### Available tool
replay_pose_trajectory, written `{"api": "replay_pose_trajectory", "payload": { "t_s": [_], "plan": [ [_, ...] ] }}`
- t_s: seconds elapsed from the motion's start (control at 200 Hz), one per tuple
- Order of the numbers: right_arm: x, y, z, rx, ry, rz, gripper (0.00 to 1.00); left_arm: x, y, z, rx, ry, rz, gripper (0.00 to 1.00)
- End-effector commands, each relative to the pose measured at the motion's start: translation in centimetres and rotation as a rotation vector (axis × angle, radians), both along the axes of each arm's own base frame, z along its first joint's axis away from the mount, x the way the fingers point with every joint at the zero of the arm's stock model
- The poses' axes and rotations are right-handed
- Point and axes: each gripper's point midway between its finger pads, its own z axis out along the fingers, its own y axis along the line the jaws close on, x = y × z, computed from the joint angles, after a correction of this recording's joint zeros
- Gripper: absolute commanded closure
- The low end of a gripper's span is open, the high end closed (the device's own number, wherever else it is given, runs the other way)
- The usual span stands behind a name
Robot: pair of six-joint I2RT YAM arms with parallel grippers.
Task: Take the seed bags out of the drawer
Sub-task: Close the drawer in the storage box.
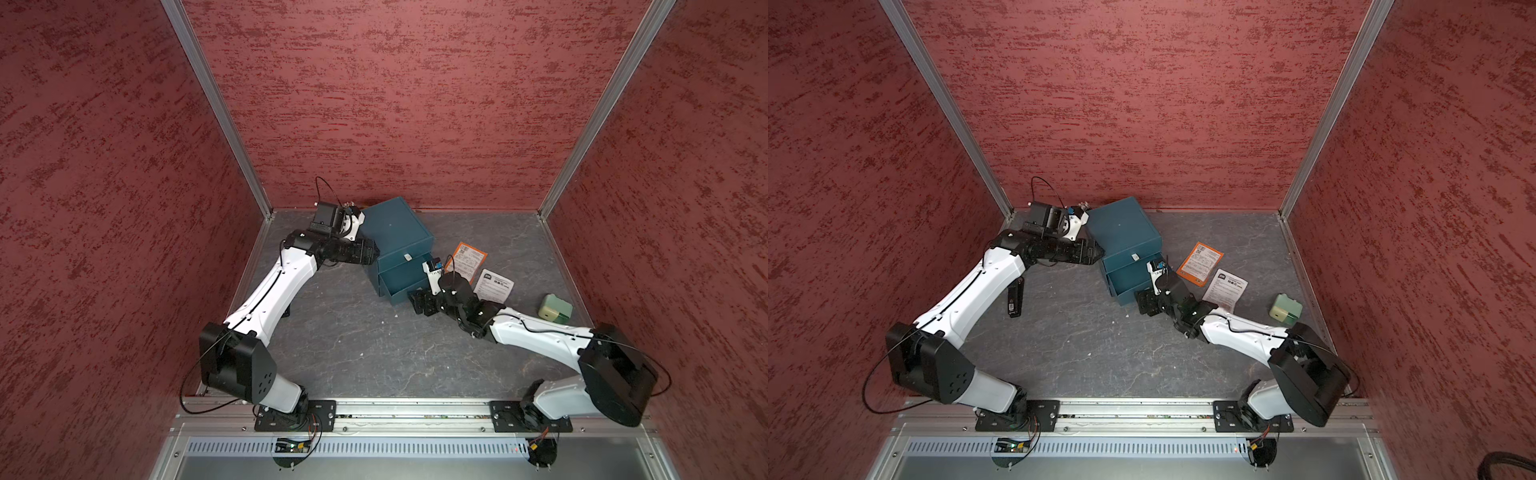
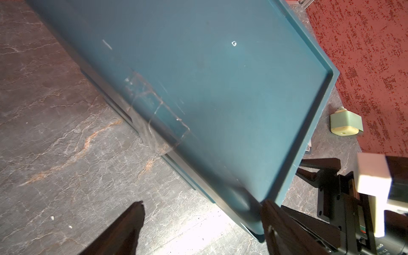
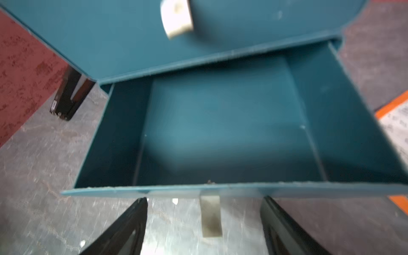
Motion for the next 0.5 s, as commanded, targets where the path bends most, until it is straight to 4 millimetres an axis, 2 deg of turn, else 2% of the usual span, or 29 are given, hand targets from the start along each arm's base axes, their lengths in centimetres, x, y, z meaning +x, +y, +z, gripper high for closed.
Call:
{"api": "replay_pose_trajectory", "payload": {
  "t_s": [0.0,0.266,0.496],
  "plan": [
    [2.3,1.4,2.8,0.034,-0.117,-0.020,0.16,-0.5,0.3,-0.3,0.015,0.018,-0.011,0.14],
    [5.1,2.6,2.8,0.032,-0.169,-0.074,0.16,-0.4,0.2,-0.5,0.013,0.025,-0.017,0.14],
    [6.4,3.1,2.8,0.071,-0.190,-0.122,0.16,-0.5,0.2,-0.6,0.012,0.028,-0.020,0.14]
  ]
}}
